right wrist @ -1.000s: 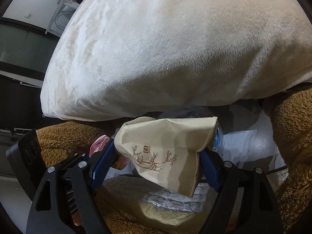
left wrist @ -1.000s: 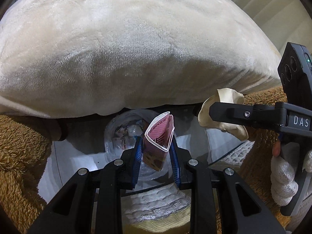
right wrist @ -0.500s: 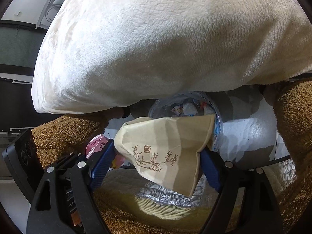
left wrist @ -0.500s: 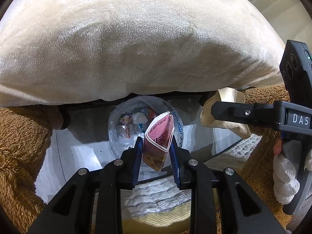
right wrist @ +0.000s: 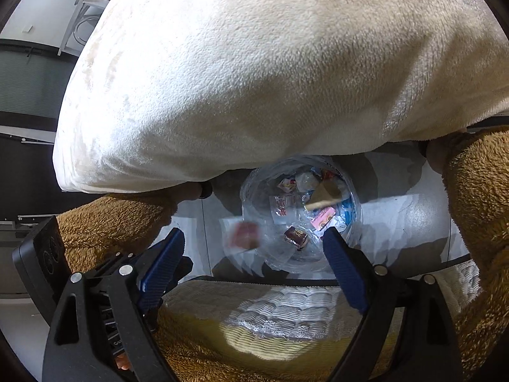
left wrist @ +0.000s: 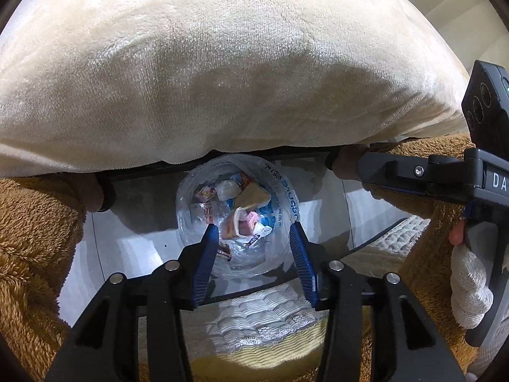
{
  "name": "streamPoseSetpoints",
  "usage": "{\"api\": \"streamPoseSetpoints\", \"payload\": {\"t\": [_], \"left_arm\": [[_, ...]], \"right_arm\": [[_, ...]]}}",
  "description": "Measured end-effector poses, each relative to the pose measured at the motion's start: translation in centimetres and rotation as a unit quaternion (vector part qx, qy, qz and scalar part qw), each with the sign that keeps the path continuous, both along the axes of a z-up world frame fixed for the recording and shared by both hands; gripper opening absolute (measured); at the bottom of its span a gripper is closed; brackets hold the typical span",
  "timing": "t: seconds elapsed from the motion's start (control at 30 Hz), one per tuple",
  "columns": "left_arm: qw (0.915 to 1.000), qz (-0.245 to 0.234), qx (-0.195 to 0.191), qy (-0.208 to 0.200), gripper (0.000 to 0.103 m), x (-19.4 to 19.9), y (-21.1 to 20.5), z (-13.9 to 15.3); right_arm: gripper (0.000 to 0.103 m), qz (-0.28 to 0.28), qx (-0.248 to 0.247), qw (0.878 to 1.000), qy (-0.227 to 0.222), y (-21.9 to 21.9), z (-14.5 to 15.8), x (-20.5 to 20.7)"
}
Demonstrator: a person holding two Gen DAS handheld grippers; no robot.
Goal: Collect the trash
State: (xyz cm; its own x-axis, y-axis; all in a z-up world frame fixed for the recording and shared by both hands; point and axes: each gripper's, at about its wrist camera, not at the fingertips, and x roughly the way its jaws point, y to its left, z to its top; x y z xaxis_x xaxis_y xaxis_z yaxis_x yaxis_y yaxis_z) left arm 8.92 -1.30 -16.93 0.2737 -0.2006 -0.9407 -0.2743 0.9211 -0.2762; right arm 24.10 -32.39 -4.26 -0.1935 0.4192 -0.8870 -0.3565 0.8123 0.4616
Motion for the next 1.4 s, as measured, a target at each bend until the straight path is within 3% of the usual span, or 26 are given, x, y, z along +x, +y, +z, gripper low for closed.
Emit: {"api": "streamPoseSetpoints", "payload": {"t": [0.37,0.47,0.57,0.87,1.03,1.1,1.23,1.4], "left_arm": [[0.9995,0.005,0.009,-0.031,0.054,-0.4,0.6,1.5],[0.9985,0.007,0.024,-0.048,0.055,-0.7,0.7,2.5],[0.9963,0.009,0.033,-0.079,0.063,-1.0,0.8,3.7],[0.9888,0.013,0.04,-0.143,0.063,-1.6,1.6,6.2],[0.9784,0.016,0.059,-0.197,0.064,-2.3,1.8,8.2],[0.9729,0.019,0.07,-0.22,0.075,-2.7,1.9,9.0],[0.9616,0.018,0.079,-0.262,0.077,-3.2,1.9,10.5],[0.9523,0.019,0.092,-0.29,0.079,-3.6,1.9,11.6]], "right_arm": [[0.087,0.011,0.015,0.999,-0.044,-0.3,1.7,-0.1],[0.087,0.013,0.024,0.998,-0.057,-0.6,2.4,-0.1],[0.087,0.011,0.034,0.997,-0.066,-1.1,2.9,-0.1],[0.087,0.006,0.076,0.988,-0.137,-2.8,5.9,0.1],[0.087,0.013,0.092,0.972,-0.217,-3.5,8.6,-0.3],[0.087,0.023,0.092,0.96,-0.264,-3.5,9.8,-0.9],[0.087,0.034,0.088,0.932,-0.349,-3.4,11.5,-2.3],[0.087,0.04,0.097,0.912,-0.397,-3.4,12.8,-3.1]]}}
